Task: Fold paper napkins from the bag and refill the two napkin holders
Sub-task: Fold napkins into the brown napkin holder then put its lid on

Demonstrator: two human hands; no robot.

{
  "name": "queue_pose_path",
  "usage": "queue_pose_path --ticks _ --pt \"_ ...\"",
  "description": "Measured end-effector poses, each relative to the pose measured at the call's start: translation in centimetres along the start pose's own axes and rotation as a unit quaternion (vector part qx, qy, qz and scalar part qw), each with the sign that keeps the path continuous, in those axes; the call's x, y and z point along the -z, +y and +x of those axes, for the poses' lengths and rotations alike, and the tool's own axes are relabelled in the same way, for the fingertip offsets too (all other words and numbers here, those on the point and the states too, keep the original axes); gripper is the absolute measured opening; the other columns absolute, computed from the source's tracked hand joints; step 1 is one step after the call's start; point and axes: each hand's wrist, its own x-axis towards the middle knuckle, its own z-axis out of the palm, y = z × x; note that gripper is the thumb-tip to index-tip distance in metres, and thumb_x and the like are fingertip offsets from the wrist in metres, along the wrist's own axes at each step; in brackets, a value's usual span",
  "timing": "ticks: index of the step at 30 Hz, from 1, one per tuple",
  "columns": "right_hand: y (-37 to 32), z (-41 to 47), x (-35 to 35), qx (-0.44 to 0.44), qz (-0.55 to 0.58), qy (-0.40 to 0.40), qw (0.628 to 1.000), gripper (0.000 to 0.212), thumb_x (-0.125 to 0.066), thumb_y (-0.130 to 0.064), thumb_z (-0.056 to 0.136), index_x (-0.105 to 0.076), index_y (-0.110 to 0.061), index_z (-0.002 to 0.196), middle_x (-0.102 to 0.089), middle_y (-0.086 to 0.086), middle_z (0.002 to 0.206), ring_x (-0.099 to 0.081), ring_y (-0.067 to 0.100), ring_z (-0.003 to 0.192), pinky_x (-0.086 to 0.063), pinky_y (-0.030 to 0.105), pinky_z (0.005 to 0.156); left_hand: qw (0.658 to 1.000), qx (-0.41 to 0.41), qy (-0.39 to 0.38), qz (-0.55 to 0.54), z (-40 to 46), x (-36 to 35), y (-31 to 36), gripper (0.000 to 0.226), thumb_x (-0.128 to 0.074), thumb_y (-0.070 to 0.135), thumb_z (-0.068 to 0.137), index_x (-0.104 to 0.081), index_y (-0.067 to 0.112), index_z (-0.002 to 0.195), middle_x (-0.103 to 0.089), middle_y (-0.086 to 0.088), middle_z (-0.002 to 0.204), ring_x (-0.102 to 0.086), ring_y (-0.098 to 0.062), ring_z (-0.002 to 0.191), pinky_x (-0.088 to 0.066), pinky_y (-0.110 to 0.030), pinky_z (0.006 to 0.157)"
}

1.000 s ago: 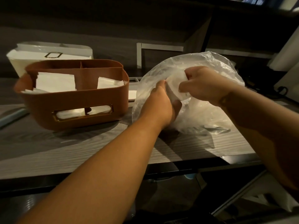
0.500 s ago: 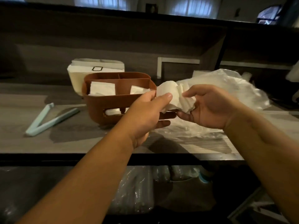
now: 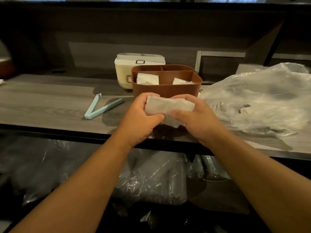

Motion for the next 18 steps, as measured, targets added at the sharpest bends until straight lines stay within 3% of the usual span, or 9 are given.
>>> queue_pose_path --ticks 3,11,14,16,18 --pt "0.7 -0.2 -0.5 0.013 0.006 0.004 1.000 0.039 -0.074 -0.021 0.087 -0.062 -0.043 0.118 -0.060 -0.020 0.115 -0.061 0.012 0.109 -0.060 0.033 0.086 1.000 0.001 0.001 0.004 -0.3 0.1 -0.7 0.048 -0.076 0.014 0.084 -0.055 0.038 0.121 -0.057 0.014 0.116 -0.060 -0.008 0.105 -0.059 -0.026 0.081" --pt "1.5 0.2 -0.7 0.002 0.020 0.038 0.999 0.048 -0.069 -0.008 0.091 -0.056 -0.042 0.122 -0.057 -0.014 0.127 -0.059 0.015 0.114 -0.061 0.034 0.087 0.999 -0.004 0.034 -0.014 -0.2 0.1 -1.3 0.047 -0.071 0.007 0.086 -0.051 0.035 0.118 -0.055 0.013 0.113 -0.057 -0.007 0.102 -0.053 -0.011 0.068" --pt "1.1 0.5 -0.7 -0.021 0.036 0.046 0.998 0.052 -0.062 0.001 0.093 -0.056 -0.041 0.123 -0.056 -0.012 0.130 -0.056 0.019 0.120 -0.059 0.037 0.091 0.998 0.012 0.054 -0.032 0.0 0.3 -1.4 0.048 -0.066 0.001 0.084 -0.051 0.034 0.116 -0.057 0.010 0.112 -0.056 -0.009 0.104 -0.054 -0.016 0.070" --pt "0.6 0.7 -0.7 -0.035 0.038 0.033 0.998 0.058 -0.059 0.008 0.091 -0.056 -0.039 0.126 -0.054 -0.012 0.130 -0.053 0.018 0.120 -0.059 0.031 0.088 0.998 0.017 0.055 -0.033 0.1 0.3 -1.5 0.049 -0.063 -0.003 0.084 -0.050 0.033 0.115 -0.056 0.010 0.111 -0.055 -0.011 0.104 -0.057 -0.024 0.074" --pt "0.2 0.9 -0.8 -0.043 0.034 0.026 0.998 0.062 -0.057 0.011 0.089 -0.055 -0.037 0.127 -0.053 -0.013 0.126 -0.050 0.015 0.115 -0.057 0.019 0.075 0.998 0.023 0.051 -0.032 0.1 0.2 -1.5 0.049 -0.059 -0.008 0.084 -0.049 0.031 0.113 -0.053 0.010 0.112 -0.054 -0.014 0.104 -0.061 -0.030 0.072"
